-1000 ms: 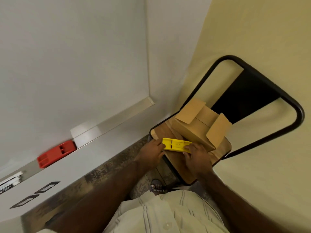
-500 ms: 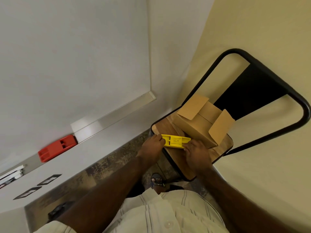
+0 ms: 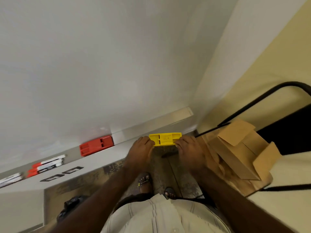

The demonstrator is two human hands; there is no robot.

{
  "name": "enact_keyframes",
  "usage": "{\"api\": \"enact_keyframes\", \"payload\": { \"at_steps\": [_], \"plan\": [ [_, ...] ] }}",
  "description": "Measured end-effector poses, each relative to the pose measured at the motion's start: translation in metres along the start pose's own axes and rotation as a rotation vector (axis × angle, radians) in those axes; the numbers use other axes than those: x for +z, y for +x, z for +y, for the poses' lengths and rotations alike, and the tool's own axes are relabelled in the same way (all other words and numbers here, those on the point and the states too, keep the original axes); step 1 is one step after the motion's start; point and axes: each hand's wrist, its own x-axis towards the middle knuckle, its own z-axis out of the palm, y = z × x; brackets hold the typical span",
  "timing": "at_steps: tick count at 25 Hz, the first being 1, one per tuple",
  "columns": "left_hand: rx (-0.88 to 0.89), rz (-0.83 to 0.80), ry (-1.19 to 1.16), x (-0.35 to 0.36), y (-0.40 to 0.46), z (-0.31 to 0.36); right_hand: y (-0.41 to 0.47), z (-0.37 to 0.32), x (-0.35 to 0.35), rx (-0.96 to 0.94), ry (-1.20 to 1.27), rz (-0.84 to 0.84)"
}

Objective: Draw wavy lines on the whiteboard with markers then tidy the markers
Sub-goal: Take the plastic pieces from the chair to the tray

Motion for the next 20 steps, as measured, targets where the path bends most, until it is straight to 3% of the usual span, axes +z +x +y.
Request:
{"api": "enact_keyframes", "payload": {
  "at_steps": [9,20],
  "plan": [
    [-0.21,0.062,0.061,-0.047,-0.011,-0.089,0.1,-0.071,0.047,-0.216,0.051,-0.025],
    [-0.192,-0.04,0.123,-0.037,-0.014,-0.114,0.11,-0.075,0.078,-0.166,0.018,-0.182]
  ]
}}
